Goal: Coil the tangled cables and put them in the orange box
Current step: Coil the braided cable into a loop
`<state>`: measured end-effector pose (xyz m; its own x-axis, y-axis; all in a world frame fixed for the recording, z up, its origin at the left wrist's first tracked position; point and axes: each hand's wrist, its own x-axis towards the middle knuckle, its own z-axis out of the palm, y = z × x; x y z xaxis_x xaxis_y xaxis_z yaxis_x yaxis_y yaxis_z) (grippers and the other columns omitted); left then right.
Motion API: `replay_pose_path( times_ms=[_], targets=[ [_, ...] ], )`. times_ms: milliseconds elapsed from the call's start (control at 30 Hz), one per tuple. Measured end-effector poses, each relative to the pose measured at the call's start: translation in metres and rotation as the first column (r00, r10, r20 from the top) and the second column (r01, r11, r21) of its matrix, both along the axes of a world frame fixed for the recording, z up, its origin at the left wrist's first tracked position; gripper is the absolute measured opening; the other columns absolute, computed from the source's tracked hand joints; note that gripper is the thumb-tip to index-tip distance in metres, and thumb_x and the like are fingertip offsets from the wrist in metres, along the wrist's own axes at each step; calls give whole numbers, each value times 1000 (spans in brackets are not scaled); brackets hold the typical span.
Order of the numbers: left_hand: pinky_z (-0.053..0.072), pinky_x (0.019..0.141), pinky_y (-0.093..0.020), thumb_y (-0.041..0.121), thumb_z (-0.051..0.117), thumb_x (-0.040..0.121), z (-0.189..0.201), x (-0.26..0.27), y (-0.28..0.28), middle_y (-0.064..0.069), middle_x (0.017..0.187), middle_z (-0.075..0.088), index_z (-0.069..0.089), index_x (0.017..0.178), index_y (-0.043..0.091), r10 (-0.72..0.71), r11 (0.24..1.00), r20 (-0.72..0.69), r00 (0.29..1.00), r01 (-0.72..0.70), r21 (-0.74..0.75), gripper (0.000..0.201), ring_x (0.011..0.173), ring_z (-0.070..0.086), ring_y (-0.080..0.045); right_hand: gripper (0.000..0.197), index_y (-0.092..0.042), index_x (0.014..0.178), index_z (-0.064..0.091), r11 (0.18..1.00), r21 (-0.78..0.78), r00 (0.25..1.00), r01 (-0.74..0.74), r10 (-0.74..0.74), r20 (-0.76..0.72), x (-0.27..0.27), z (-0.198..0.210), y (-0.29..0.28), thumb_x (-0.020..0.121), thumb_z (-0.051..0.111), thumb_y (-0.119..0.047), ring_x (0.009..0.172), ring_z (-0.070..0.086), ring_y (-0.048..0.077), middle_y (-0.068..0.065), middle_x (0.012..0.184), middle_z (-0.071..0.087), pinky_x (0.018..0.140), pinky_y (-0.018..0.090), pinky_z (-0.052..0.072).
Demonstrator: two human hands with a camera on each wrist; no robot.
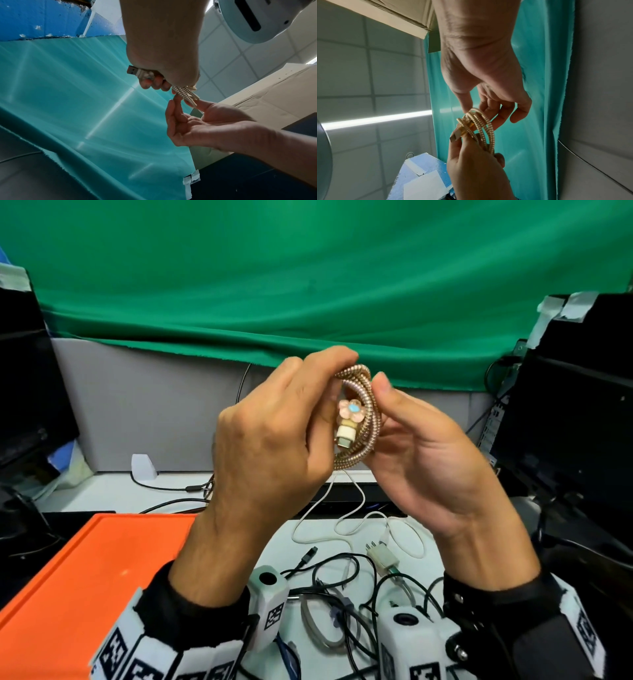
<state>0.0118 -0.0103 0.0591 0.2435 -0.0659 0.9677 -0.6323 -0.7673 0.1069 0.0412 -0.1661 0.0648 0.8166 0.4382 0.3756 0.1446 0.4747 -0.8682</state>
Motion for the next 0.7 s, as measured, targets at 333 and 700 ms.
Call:
replay_pose_path(
  times_ms=[333, 700],
  targets=[
    [45, 77, -28, 10, 40, 107, -8, 7, -6, 14, 96, 65, 62, 120, 13, -510, 822, -104, 854, 448, -352, 25, 83, 61, -8, 25, -4, 112, 68, 964, 163, 951, -212, 241, -192, -1, 0, 8, 97, 52, -15, 95, 57, 20, 9, 102, 67, 95, 32, 47],
    [53, 74, -34, 13, 49, 104, -6, 12, -1, 2, 101, 70, 67, 118, 10, -45, 983, -44, 998, 36, -178, 23, 87, 66, -19, 38, 1, 118, 60, 972, 180, 955, -149, 189, -229, 4, -7, 19, 96, 47, -27, 104, 50, 31, 21, 114, 55, 100, 41, 37]
  ],
)
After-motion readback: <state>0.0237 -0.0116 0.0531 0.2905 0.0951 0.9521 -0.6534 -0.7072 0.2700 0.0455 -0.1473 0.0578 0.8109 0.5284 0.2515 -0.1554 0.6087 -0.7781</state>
